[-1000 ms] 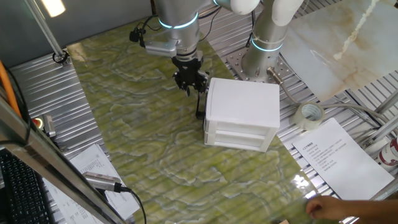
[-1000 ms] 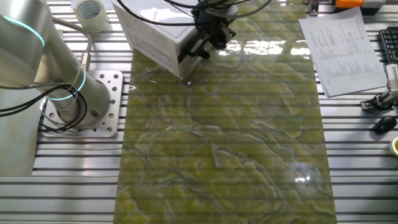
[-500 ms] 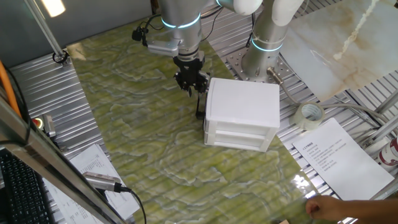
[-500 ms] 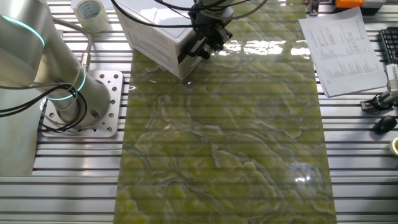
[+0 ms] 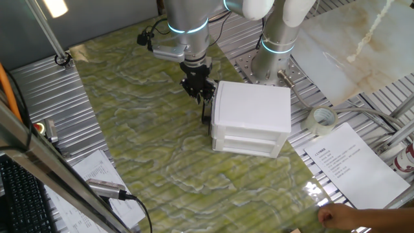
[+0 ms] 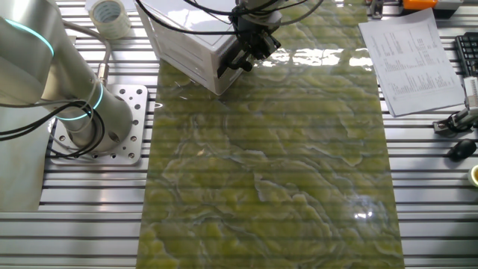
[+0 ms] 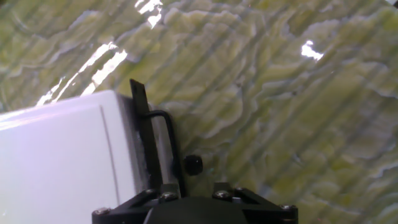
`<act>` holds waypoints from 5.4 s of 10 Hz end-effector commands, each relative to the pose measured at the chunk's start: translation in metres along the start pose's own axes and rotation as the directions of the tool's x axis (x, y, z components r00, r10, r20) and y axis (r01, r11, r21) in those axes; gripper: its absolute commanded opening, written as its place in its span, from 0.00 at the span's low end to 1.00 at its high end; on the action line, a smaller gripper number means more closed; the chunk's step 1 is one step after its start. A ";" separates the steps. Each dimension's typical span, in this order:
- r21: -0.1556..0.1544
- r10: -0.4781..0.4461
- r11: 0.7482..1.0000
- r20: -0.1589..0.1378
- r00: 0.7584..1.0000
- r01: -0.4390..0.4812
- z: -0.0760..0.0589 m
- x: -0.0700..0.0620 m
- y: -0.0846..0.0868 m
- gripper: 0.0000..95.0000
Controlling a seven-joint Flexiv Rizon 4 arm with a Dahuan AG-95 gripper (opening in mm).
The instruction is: Take something out of a drawer
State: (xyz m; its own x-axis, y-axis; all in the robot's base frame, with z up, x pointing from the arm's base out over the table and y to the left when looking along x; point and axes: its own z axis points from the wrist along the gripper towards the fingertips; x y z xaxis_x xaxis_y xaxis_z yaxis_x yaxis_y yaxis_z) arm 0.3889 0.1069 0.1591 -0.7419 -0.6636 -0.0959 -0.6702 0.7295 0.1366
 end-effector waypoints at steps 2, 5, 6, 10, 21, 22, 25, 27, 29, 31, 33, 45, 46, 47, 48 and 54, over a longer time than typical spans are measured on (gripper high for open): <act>0.009 -0.005 1.000 0.015 1.000 0.005 0.001 0.001 -0.006 0.20; 0.012 -0.016 1.000 0.015 1.000 0.016 -0.001 0.003 -0.016 0.20; 0.011 -0.018 1.000 0.014 1.000 0.018 -0.003 0.003 -0.018 0.20; 0.019 -0.022 1.000 0.021 1.000 0.021 -0.005 0.005 -0.037 0.20; 0.025 -0.037 0.999 0.019 0.999 0.036 -0.014 -0.002 -0.064 0.40; 0.028 -0.037 0.999 0.019 0.999 0.037 -0.014 -0.002 -0.064 0.40; 0.033 -0.039 0.999 0.017 0.999 0.039 -0.017 -0.002 -0.066 0.20; 0.036 -0.044 0.998 0.008 0.999 0.044 -0.025 -0.001 -0.067 0.40; 0.016 -0.003 1.000 -0.002 1.000 0.003 -0.035 0.000 -0.053 0.20; -0.001 0.042 0.999 -0.010 0.999 -0.042 -0.045 -0.001 -0.036 0.00; -0.015 0.057 0.998 -0.031 0.998 -0.057 -0.052 -0.001 -0.018 0.00; 0.007 0.021 1.000 -0.002 1.000 -0.021 -0.030 -0.014 -0.010 0.40; 0.007 0.028 1.000 -0.001 1.000 -0.028 -0.028 -0.015 -0.009 0.40; 0.012 0.035 0.999 -0.006 0.999 -0.035 -0.028 -0.015 -0.009 0.40; 0.016 0.038 0.999 -0.010 0.999 -0.038 -0.028 -0.015 -0.009 0.40; 0.012 0.058 0.998 -0.006 0.998 -0.058 -0.027 -0.016 -0.007 0.00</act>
State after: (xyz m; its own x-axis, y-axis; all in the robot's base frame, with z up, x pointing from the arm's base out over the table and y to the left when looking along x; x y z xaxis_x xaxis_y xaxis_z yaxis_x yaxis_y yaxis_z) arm 0.4051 0.1074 0.1864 -0.7782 -0.6229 -0.0801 -0.6277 0.7674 0.1307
